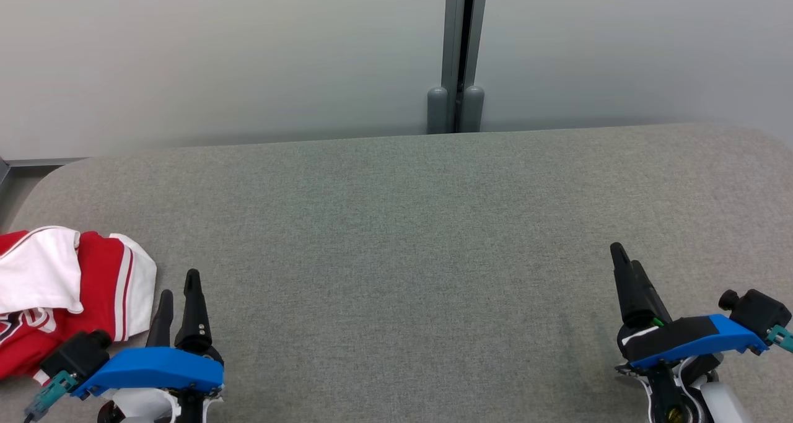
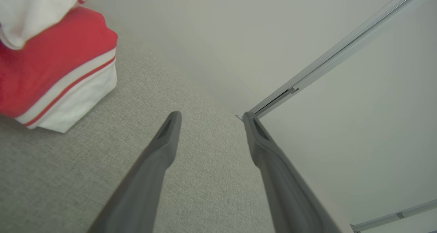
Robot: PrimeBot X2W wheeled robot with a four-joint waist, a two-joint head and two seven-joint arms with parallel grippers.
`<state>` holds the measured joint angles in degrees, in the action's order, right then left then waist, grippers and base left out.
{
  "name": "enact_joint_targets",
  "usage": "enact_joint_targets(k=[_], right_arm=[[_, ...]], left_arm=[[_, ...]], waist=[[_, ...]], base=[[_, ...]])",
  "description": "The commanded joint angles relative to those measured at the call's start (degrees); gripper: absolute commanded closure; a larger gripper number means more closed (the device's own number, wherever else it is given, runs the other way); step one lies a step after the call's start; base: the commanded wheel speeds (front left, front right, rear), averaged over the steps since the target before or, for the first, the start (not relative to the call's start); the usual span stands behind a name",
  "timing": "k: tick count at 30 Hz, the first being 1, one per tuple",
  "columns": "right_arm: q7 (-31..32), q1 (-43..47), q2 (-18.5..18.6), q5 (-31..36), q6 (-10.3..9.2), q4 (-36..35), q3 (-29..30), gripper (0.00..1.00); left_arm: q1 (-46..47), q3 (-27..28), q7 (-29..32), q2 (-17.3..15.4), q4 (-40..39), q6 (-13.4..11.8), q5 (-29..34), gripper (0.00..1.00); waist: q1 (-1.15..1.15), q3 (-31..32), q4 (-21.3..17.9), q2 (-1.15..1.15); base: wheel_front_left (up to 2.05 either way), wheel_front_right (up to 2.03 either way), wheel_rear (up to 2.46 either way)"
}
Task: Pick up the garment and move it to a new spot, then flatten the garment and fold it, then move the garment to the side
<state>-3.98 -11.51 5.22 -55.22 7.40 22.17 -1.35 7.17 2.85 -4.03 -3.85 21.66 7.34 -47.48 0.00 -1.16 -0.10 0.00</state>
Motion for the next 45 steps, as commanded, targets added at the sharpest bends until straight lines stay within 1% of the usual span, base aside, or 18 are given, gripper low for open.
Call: enact_joint_targets(k=[1,9,20,35,43,45], right_arm=[[-0.6,-1.6,0.6,2.1,0.09,0.1,-0.3,0.00],[-2.1,-1.8,0.4,9.2,0.10,1.9,-1.4,0.00],[-3.9,-2.1,0.5,17.2,0.11,4.8,-2.4,0.00],[-6.1,-2.1,0.4,28.3,0.12,8.0,-3.8,0.00],[-7.2,-1.5,0.0,34.1,0.12,8.7,-2.9,0.00],[-7.4,-1.4,0.0,34.7,0.13,8.8,-2.9,0.00]], left_arm=[[1.6,-0.4,-0.6,-0.7,-0.2,-0.3,2.3,0.00],[1.2,-2.0,-2.1,-1.1,0.9,-0.8,9.1,0.00],[0.4,-3.5,-3.9,-1.3,3.1,-1.3,16.4,0.00],[-0.7,-5.2,-6.1,-1.1,6.2,-2.3,25.1,0.00],[-1.6,-5.7,-7.1,-0.8,7.2,-2.7,29.0,0.00],[-1.6,-5.7,-7.3,-0.8,7.3,-2.8,29.4,0.00]], waist=[[0.00,0.0,0.0,0.00],[0.00,0.1,-0.1,0.00],[0.00,0.1,-0.2,0.00],[0.00,0.5,-0.4,0.00],[0.00,0.6,-0.6,0.00],[0.00,0.6,-0.6,0.00]], base=[[0.00,0.00,0.00],[0.00,0.00,0.00],[0.00,0.00,0.00],[0.00,0.00,0.00],[0.00,0.00,0.00],[0.00,0.00,0.00]])
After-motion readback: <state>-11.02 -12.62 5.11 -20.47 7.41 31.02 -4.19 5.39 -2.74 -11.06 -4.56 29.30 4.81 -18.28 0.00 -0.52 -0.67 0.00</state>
